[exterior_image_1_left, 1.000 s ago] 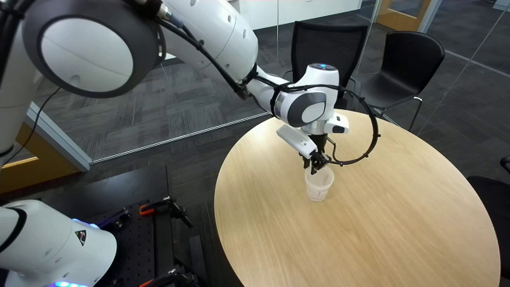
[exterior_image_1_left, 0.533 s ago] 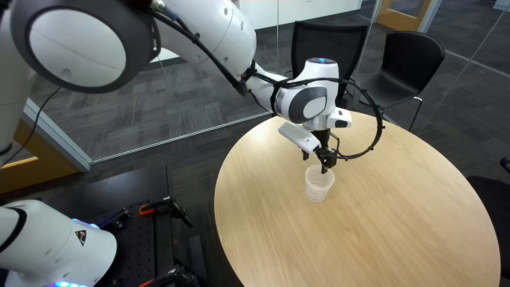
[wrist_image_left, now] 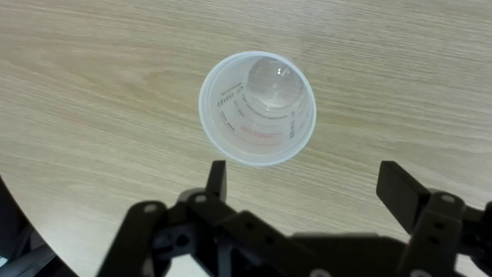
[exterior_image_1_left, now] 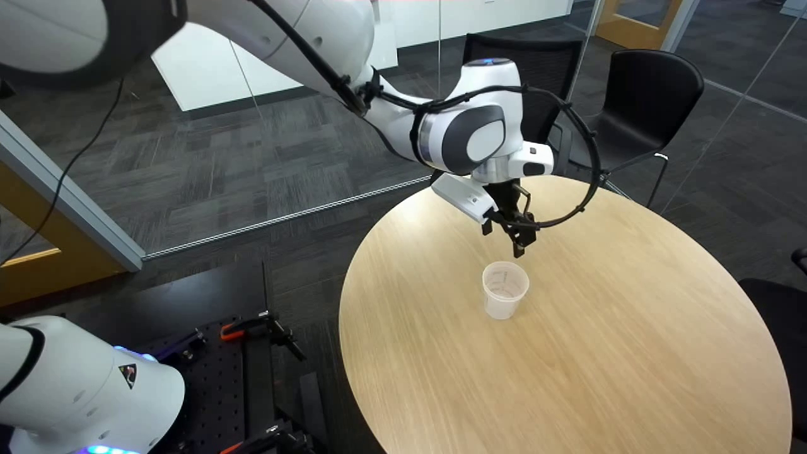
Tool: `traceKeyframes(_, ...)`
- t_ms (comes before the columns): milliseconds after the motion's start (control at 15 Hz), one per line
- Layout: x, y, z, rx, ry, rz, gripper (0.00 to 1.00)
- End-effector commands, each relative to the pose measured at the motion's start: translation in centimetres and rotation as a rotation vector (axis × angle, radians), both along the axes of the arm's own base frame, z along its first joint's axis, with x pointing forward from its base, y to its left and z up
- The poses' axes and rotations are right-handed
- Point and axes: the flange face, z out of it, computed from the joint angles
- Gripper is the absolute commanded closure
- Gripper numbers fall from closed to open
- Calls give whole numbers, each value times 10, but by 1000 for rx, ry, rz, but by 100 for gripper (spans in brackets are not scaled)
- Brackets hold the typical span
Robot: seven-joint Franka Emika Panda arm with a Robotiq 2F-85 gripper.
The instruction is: Remove the marker from the cup and then move the cup to the left
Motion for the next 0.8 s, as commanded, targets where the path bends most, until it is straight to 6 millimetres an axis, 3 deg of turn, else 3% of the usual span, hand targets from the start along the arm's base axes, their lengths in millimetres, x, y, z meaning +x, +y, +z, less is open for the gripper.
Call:
traceKeyframes(0,-32,6,39,-24,-68,-42,0)
traceKeyframes(333,-56,16,80,-44,-171,-87,0)
traceKeyframes(733,-79,21,110,-75,-249,-122,0)
